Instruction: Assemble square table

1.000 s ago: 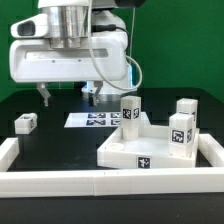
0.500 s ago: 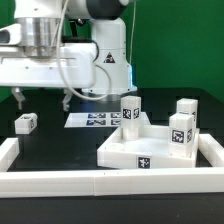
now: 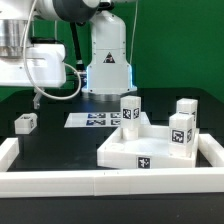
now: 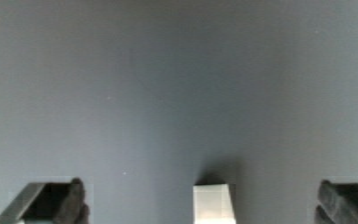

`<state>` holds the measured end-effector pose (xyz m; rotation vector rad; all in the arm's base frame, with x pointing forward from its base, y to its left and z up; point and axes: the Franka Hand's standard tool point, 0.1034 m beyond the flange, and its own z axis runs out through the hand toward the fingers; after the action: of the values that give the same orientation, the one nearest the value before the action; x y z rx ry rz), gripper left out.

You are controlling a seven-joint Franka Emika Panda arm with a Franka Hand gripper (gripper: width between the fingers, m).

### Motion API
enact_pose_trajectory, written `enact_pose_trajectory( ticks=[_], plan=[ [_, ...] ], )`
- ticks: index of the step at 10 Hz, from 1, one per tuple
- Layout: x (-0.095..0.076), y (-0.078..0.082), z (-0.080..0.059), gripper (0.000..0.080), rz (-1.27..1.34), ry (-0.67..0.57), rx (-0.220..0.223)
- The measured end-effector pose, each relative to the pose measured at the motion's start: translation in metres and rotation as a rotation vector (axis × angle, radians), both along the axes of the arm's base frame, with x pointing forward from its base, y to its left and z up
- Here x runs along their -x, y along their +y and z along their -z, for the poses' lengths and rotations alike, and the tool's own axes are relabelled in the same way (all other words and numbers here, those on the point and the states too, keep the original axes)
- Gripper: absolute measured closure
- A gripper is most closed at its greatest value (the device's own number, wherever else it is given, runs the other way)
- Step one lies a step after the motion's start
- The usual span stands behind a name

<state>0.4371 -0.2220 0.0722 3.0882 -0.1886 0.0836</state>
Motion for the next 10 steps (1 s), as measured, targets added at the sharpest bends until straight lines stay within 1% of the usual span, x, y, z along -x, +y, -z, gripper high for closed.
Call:
enact_pose_trajectory(
  ticks=[2,3,4,6,8,10],
  plan=[
    [0.005,-0.011,0.001,0.015,0.004,0.003,0.004],
    [0.011,-0.013,0.003,0.015,-0.015,0.012,0.002],
    [0.017,-0.012,0.007,0.015,-0.014,0.006,0.015],
    [0.042,-0.006,0.021,0.015,-0.007,0.017,0.032],
    [0.044,-0.004,0.022,0.015,-0.003,0.02,0.031],
    [0.045,0.001,0.024,0.015,0.004,0.046,0.004]
  ],
)
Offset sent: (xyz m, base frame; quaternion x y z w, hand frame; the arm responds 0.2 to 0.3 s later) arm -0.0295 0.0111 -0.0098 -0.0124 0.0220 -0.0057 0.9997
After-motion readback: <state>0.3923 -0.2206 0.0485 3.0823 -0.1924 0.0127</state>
